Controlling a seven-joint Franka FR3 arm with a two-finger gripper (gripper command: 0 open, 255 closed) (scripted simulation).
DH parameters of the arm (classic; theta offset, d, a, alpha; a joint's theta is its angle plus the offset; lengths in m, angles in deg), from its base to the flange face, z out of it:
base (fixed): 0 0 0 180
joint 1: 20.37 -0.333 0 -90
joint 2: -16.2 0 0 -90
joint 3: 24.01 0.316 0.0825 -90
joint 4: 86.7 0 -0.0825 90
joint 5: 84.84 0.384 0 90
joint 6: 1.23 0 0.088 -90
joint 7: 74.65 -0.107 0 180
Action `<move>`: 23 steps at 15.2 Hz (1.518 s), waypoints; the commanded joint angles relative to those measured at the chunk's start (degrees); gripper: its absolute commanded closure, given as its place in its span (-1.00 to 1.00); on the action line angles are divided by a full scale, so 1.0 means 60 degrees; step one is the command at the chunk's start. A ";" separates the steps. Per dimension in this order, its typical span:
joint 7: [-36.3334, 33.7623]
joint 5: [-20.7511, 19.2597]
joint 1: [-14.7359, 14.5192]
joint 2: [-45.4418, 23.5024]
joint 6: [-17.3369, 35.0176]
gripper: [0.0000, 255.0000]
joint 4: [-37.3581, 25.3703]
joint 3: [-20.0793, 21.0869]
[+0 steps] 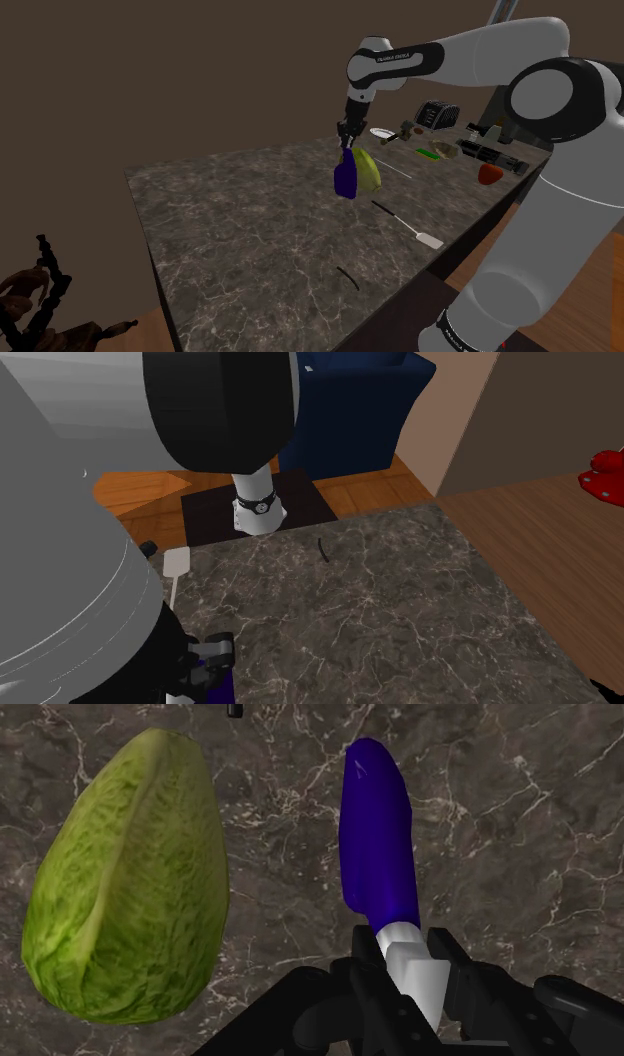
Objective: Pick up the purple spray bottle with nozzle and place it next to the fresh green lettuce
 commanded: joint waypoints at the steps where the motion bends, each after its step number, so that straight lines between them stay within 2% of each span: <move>1: 0.0003 0.0002 0.0001 -0.0008 0.0035 1.00 0.0019 -0.0001; 6: 0.0003 0.0002 0.0001 -0.0008 0.0035 1.00 0.0019 -0.0001; 7: 0.0003 0.0003 0.0002 -0.0008 0.0035 -1.00 0.0019 -0.0001; 12: 0.0003 0.0003 0.0002 -0.0008 0.0035 -1.00 0.0019 -0.0001; 16: -0.0009 -0.0014 -0.0004 0.0089 -0.1157 -1.00 -0.1077 0.0001; 23: -0.0009 -0.0014 -0.0004 0.0089 -0.1157 -1.00 -0.1077 0.0001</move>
